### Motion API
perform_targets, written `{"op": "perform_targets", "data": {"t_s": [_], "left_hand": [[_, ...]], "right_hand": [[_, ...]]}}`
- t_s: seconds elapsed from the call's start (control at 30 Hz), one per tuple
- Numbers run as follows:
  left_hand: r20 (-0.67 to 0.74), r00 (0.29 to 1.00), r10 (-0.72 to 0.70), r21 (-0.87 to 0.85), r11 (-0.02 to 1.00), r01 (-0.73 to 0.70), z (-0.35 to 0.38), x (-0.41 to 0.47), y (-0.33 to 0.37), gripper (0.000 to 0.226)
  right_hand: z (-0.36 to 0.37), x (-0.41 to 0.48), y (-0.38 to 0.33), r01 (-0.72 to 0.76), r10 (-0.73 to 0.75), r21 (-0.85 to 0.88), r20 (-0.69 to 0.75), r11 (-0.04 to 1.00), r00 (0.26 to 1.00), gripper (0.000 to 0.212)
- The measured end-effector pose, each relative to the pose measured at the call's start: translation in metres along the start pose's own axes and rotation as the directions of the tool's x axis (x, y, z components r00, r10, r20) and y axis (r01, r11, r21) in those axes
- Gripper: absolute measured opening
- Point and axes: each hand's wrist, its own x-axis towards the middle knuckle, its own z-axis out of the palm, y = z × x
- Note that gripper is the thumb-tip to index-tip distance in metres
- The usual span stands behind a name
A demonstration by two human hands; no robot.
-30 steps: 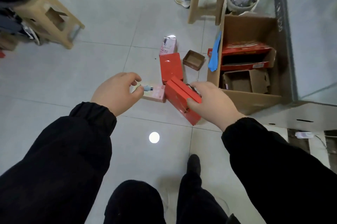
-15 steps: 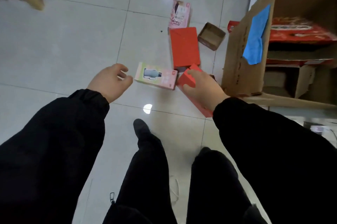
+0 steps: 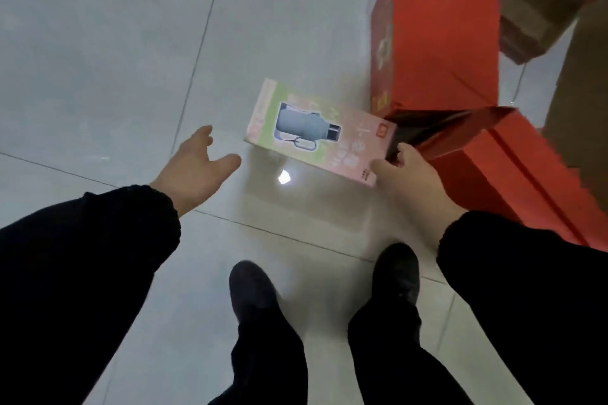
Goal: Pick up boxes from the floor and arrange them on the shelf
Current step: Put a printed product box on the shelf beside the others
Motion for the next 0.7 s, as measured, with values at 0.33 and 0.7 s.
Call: {"op": "perform_targets", "data": {"t_s": [0.33, 0.7], "left_hand": [[-0.029, 1.0, 0.008, -0.344, 0.939, -0.018, 0.093, 0.124, -0.025, 0.057], [-0.389, 0.921, -0.032, -0.662, 0.705, -0.255, -0.149, -0.161, 0.035, 0.023]], "right_hand": [[0.073, 0.095, 0.088, -0.084, 0.069, 0.323, 0.058, 0.943, 0.996, 0.048], [-0.055, -0.132, -0.146, 0.358, -0.385, 0.383, -0.006, 0.851, 0.923, 0.068]]}}
